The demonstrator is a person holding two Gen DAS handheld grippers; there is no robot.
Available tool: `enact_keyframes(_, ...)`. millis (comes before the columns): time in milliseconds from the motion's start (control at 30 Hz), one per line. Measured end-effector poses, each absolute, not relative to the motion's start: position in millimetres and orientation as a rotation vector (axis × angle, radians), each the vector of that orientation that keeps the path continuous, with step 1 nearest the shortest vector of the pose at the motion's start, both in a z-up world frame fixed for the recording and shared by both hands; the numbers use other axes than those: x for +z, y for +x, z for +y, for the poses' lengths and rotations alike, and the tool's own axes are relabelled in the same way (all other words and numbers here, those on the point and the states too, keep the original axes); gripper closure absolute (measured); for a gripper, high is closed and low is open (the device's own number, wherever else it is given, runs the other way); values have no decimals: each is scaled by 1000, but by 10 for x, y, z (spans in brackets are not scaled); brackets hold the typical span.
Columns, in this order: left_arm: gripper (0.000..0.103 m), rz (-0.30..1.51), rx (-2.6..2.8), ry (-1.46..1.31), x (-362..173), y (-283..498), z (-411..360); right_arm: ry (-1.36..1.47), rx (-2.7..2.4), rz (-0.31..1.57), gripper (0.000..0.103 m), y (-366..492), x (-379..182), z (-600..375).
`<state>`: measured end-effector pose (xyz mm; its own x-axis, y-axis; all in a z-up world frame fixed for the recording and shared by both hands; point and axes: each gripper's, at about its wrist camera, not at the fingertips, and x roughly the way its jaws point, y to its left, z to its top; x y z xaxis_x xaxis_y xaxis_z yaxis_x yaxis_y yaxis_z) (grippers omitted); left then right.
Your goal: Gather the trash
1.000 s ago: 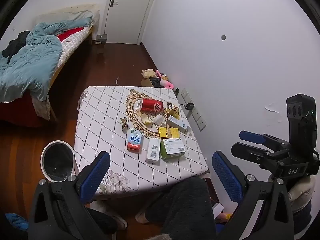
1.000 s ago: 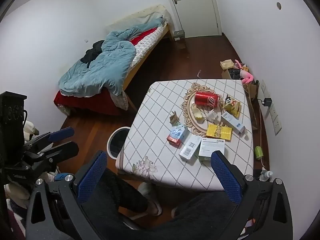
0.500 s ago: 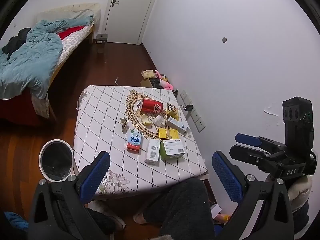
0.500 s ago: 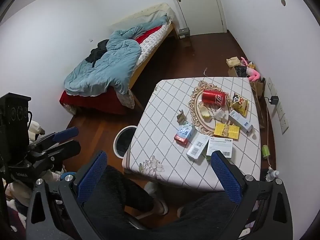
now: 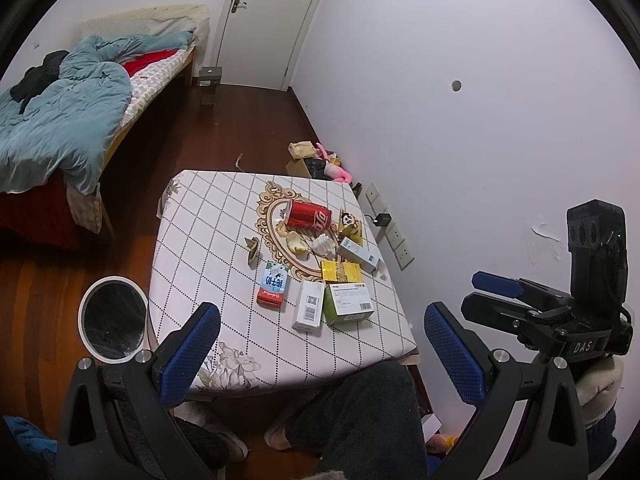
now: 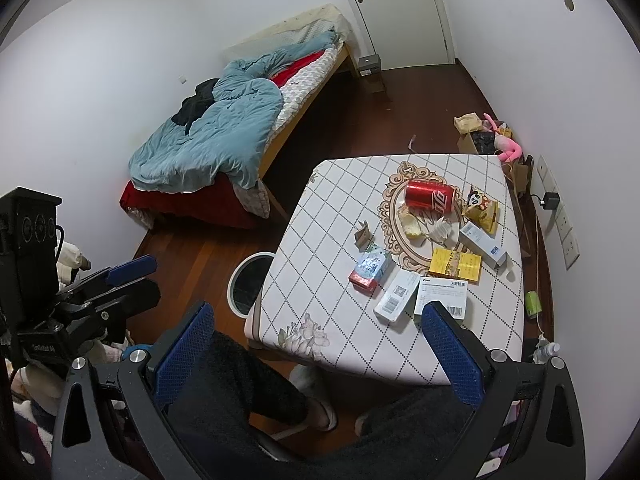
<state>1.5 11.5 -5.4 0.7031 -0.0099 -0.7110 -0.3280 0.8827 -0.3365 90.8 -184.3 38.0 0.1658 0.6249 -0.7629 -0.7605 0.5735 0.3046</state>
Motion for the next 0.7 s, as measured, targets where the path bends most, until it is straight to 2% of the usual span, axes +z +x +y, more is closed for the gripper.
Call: enact_keyframes(700,0,773,190,-464,-37,-21,151,-164,1001,1005,0,961,347,-1738)
